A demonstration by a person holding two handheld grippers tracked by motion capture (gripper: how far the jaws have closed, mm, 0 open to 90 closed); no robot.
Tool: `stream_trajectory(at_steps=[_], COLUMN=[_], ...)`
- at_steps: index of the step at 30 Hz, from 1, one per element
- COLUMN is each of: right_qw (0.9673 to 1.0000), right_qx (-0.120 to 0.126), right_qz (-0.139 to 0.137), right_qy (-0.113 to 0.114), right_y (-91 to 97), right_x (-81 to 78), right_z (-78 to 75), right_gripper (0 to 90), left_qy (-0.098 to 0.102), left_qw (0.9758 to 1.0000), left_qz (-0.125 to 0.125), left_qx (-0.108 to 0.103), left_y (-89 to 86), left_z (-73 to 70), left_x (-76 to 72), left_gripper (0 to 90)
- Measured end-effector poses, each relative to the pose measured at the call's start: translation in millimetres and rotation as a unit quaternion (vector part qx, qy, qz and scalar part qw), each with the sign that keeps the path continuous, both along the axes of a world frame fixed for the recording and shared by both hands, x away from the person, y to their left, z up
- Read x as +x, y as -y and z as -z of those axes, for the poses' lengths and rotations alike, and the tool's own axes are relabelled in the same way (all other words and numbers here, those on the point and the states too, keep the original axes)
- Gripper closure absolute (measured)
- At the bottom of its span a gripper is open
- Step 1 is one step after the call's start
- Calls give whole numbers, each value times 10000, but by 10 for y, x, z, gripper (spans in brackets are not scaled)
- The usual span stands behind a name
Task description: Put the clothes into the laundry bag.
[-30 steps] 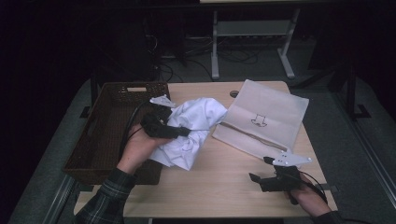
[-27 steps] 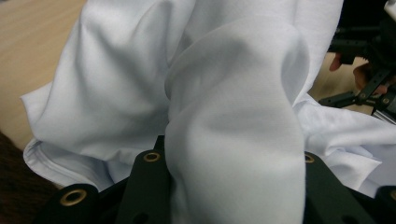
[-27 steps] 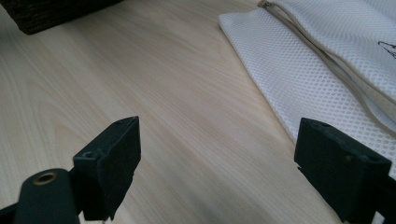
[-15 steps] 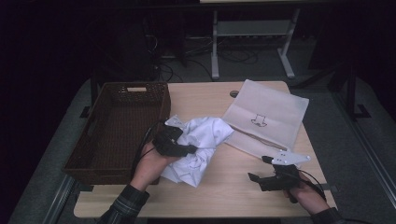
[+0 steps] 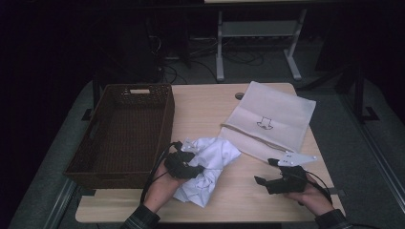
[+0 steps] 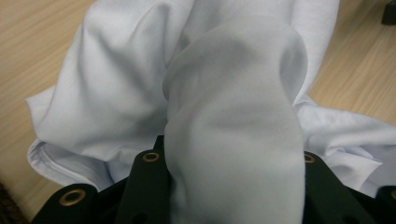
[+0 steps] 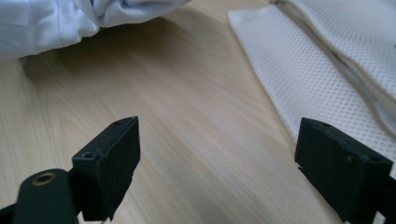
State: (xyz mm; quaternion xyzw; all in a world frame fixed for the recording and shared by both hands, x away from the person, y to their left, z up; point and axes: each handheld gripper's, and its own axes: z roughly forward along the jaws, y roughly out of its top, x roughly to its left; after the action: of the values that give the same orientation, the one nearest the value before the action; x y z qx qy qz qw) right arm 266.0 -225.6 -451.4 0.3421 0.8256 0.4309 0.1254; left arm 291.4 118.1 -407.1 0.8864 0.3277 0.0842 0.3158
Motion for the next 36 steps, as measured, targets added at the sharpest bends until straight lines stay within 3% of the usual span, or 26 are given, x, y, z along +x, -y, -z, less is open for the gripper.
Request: stream_trajectory(at_steps=[2, 5, 8, 14, 23, 31, 36], right_qw=[9999, 9991, 9983, 9977, 9974, 9979, 9989], right_qx=[-89, -132, -161, -209, -221, -339, -194], right_qz=[-82, -238, -348, -453, -483, -465, -373], right_qy=[-41, -330, -443, -449, -494, -293, -202], right_y=[8, 36, 33, 2, -2, -35, 6], right_x=[6, 41, 57, 109, 185, 329, 440], right_z=[-1, 6, 12, 4, -57, -190, -265], right_gripper=[128, 128, 129, 136, 134, 138, 152], left_qy=[-34, -28, -30, -128, -230, -208, -221], left_qw=[10000, 9998, 9996, 9989, 9987, 9987, 9985], left_qz=[39, 179, 264, 428, 463, 468, 493], left_qx=[14, 17, 44, 111, -46, -27, 30], left_y=[4, 28, 44, 78, 56, 71, 84], left_z=[60, 137, 172, 295, 358, 371, 374], left_x=[-12, -41, -47, -52, -30, -38, -29], left_gripper=[638, 631, 630, 622, 607, 606, 606])
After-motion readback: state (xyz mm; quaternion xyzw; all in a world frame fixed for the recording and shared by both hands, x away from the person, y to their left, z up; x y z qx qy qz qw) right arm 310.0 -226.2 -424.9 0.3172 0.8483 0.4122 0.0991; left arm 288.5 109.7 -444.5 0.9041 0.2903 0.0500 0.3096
